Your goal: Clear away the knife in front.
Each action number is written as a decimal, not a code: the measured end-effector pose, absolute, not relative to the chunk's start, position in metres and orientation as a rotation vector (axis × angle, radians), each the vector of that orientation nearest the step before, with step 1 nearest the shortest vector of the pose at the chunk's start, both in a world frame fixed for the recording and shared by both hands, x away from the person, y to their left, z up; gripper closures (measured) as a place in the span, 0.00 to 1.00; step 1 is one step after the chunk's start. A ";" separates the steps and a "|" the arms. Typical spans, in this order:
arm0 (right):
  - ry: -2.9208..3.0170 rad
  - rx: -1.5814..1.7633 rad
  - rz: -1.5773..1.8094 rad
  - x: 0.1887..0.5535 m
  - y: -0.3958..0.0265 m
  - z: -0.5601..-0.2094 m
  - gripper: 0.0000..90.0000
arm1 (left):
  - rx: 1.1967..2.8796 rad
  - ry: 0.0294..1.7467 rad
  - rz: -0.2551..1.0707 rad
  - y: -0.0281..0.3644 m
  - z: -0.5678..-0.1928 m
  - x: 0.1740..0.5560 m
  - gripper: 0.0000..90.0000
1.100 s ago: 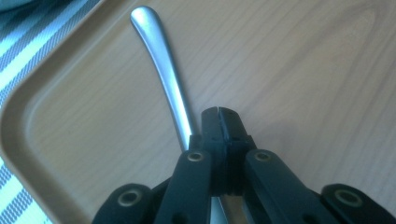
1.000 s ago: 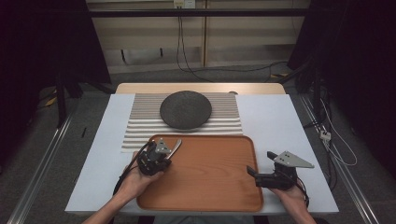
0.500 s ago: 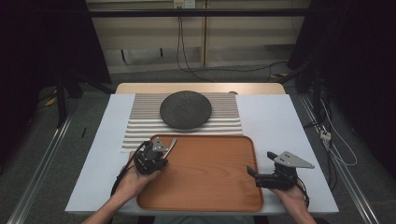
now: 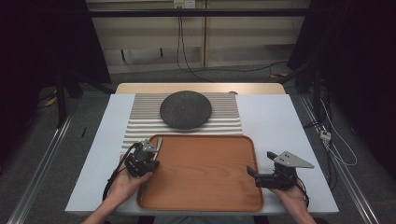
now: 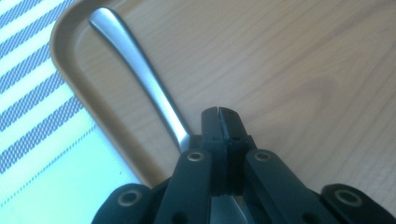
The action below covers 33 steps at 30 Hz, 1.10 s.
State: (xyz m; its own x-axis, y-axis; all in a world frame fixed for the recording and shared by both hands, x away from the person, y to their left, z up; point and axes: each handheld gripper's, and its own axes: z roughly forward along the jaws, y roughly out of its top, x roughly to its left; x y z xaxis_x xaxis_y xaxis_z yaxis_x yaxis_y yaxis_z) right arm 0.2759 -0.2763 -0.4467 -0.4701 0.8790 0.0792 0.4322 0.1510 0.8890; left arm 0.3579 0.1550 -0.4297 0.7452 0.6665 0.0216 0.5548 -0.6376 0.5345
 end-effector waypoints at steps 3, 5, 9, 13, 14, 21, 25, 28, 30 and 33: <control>1.969 1.248 1.275 0.276 -0.276 -0.447 0.03 | 2.423 0.930 0.291 0.159 -0.430 0.356 1.00; 1.969 1.248 1.275 0.276 -0.276 -0.447 0.03 | 2.421 0.948 0.284 0.161 -0.430 0.355 1.00; 1.969 1.244 1.276 0.276 -0.275 -0.447 0.03 | 2.381 0.985 0.221 0.164 -0.430 0.357 1.00; 1.969 1.255 1.280 0.277 -0.276 -0.447 0.03 | 2.360 0.985 0.229 0.165 -0.430 0.358 0.95; 1.969 1.253 1.279 0.277 -0.277 -0.447 0.03 | 2.346 0.966 0.232 0.164 -0.429 0.357 0.92; 1.967 1.254 1.278 0.277 -0.276 -0.447 0.03 | 2.255 0.959 0.300 0.167 -0.423 0.354 0.44; 1.964 1.256 1.280 0.277 -0.277 -0.447 0.03 | 2.150 0.989 0.278 0.174 -0.418 0.354 0.16; 1.968 1.253 1.278 0.277 -0.276 -0.447 0.03 | 2.107 0.954 0.255 0.180 -0.412 0.354 0.07; 1.967 1.257 1.277 0.277 -0.276 -0.447 0.03 | 2.062 0.928 0.245 0.183 -0.408 0.352 0.06; 1.963 1.263 1.279 0.278 -0.276 -0.447 0.03 | 2.022 0.894 0.295 0.186 -0.404 0.347 0.06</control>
State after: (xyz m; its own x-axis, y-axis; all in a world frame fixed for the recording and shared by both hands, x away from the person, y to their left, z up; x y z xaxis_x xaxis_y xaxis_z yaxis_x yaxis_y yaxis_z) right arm 0.2777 -0.2762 -0.4474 -0.4621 0.8823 0.0892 0.4381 0.1396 0.8880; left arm 0.3467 0.1860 -0.4041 0.7124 0.6908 -0.1234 0.4816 -0.3534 0.8020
